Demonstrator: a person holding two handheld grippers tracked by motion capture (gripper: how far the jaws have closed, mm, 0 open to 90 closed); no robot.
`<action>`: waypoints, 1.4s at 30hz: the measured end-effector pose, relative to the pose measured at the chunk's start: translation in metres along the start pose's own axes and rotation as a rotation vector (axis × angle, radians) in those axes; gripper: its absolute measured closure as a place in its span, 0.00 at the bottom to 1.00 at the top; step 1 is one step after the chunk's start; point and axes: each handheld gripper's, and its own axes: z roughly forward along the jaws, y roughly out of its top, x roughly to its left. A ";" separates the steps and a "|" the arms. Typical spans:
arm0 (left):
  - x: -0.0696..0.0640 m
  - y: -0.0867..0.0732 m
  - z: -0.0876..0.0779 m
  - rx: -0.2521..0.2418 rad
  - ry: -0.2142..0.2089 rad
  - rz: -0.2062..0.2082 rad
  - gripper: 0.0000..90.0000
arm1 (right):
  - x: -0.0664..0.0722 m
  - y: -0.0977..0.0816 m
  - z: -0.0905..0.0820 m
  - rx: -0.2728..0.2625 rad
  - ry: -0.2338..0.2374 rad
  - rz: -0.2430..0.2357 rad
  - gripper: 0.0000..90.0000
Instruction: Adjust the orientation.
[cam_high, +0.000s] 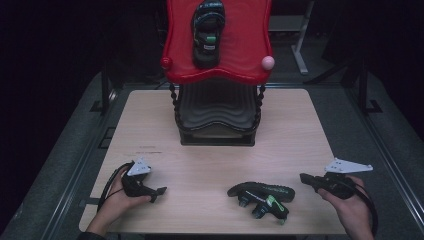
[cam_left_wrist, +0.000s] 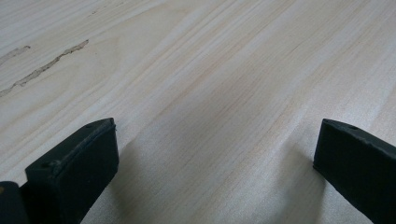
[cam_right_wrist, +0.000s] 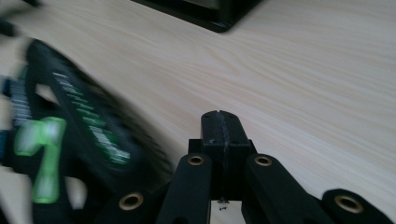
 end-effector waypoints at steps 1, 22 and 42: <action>0.000 0.000 0.000 0.000 0.000 0.000 0.00 | 0.003 0.002 0.000 -0.013 0.025 -0.010 1.00; -0.001 0.000 0.001 -0.001 0.009 -0.011 0.00 | 0.055 0.008 0.022 0.032 0.273 -0.125 1.00; -0.001 0.000 0.001 -0.001 0.010 -0.012 0.00 | 0.051 0.017 0.032 0.039 0.221 -0.140 1.00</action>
